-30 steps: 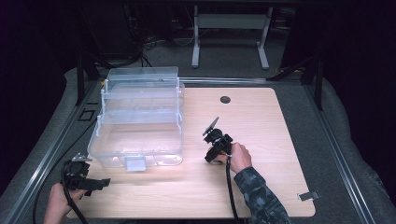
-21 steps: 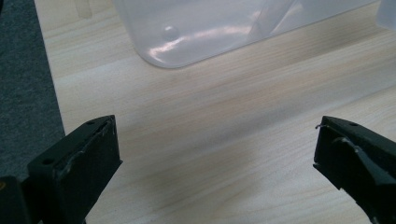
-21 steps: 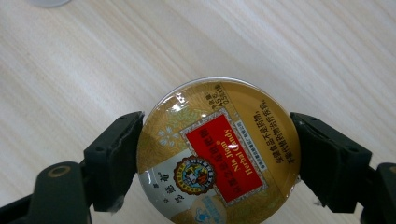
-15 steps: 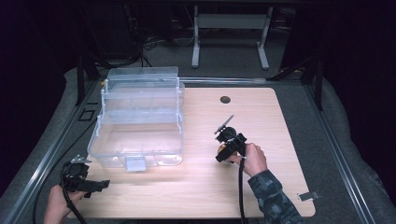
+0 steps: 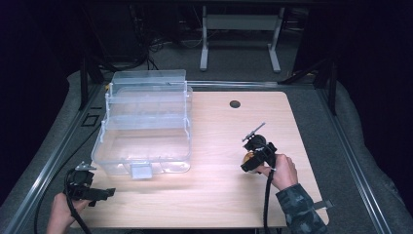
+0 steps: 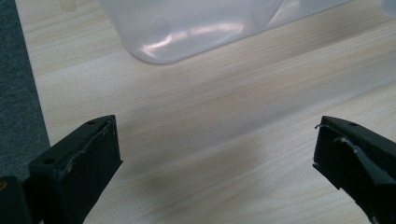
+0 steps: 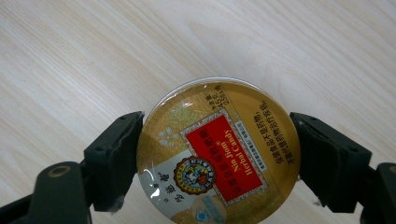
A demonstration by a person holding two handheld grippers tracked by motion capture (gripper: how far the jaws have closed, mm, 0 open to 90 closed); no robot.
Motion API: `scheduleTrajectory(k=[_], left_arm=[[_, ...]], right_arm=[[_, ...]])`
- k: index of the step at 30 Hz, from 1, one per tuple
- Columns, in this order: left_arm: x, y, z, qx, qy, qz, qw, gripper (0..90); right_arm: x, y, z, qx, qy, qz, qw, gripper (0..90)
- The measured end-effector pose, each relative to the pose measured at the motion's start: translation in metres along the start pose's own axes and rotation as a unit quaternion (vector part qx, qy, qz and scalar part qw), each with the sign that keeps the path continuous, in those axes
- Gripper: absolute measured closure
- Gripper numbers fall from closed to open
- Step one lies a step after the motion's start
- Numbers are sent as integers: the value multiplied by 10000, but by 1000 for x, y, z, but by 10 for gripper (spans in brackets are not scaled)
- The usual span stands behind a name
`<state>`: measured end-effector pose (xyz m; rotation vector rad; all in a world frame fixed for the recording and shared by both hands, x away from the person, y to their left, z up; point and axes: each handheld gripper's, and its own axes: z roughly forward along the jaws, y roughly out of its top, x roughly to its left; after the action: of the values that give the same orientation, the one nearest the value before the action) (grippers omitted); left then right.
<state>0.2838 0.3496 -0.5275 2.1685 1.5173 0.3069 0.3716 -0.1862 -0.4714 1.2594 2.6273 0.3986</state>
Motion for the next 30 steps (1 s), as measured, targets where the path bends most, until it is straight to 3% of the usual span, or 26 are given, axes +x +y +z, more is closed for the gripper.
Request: scheduleTrajectory(k=[5,6,7,9,10,11,12,13,14,16,21,30], left_arm=[[-1,-1,2,29,1,25,10000,6],[-1,-1,3,19,-12,16,10000,6],[-1,-1,3,28,-2,26,10000,6],[-1,-1,4,53,-19,21,10000,6],[-2,-1,5,72,-13,42,10000,6],[-2,-1,5,82,-18,39,10000,6],[-2,-1,5,84,-26,42,10000,6],[-2,-1,5,81,-32,55,9999,6],[-3,0,5,69,-33,47,10000,6],[-2,0,5,11,-11,32,10000,7],[-1,-1,5,10,-15,10,10000,7],[4,-3,-1,-7,14,-23,10000,7]], right_arm=[[-9,-12,-1,189,-74,99,9997,202],[-10,-14,-3,372,-382,60,9986,202],[-13,-18,0,265,-130,122,9995,202],[-17,-22,0,358,-193,150,9991,202],[-18,-25,1,317,-118,195,9992,202],[-22,-29,4,155,255,255,9992,202],[-23,-31,4,205,165,271,9993,202],[-23,-33,4,322,-98,251,9991,202],[-24,-35,5,354,-117,268,9989,202],[-28,-42,8,344,14,330,9989,202],[-36,-56,15,511,-133,470,9975,202],[-45,-77,21,657,-86,677,9955,202]])
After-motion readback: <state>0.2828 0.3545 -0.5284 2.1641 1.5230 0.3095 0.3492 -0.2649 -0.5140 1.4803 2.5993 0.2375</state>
